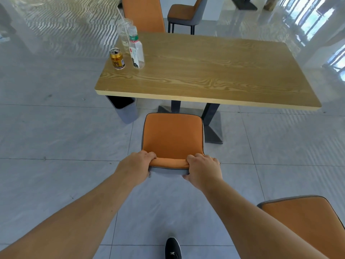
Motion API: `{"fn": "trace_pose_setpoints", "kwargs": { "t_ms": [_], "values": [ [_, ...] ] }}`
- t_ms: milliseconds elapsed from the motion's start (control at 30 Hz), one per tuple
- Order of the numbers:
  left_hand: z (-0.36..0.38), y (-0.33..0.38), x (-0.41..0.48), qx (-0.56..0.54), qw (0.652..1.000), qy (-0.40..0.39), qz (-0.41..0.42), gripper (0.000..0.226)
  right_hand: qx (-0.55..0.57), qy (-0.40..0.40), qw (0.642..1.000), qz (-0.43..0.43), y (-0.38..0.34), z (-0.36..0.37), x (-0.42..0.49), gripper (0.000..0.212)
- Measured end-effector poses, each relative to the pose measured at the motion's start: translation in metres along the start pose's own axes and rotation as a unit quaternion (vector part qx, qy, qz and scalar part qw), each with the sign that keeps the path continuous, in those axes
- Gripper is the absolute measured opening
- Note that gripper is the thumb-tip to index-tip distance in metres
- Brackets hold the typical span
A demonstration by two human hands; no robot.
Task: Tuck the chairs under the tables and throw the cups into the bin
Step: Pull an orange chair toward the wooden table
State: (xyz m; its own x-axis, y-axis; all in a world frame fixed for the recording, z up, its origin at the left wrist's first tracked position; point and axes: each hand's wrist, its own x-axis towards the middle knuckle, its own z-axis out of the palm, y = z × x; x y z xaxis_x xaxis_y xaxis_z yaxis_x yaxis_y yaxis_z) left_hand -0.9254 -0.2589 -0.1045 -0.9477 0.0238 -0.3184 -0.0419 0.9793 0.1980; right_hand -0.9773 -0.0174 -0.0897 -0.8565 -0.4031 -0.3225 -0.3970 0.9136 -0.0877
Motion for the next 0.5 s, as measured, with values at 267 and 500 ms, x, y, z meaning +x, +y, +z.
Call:
{"fn": "trace_pose_setpoints", "kwargs": {
  "t_ms": [267,500],
  "values": [
    [-0.002,0.002,0.023,0.017,1.0,0.001,-0.006,0.045,-0.015,0.015,1.0,-0.003,0.011,0.002,0.021,0.042],
    [-0.013,0.017,0.005,0.03,0.998,-0.001,-0.05,0.072,0.015,-0.005,1.0,-0.001,0.01,-0.009,0.005,0.075]
  ]
}}
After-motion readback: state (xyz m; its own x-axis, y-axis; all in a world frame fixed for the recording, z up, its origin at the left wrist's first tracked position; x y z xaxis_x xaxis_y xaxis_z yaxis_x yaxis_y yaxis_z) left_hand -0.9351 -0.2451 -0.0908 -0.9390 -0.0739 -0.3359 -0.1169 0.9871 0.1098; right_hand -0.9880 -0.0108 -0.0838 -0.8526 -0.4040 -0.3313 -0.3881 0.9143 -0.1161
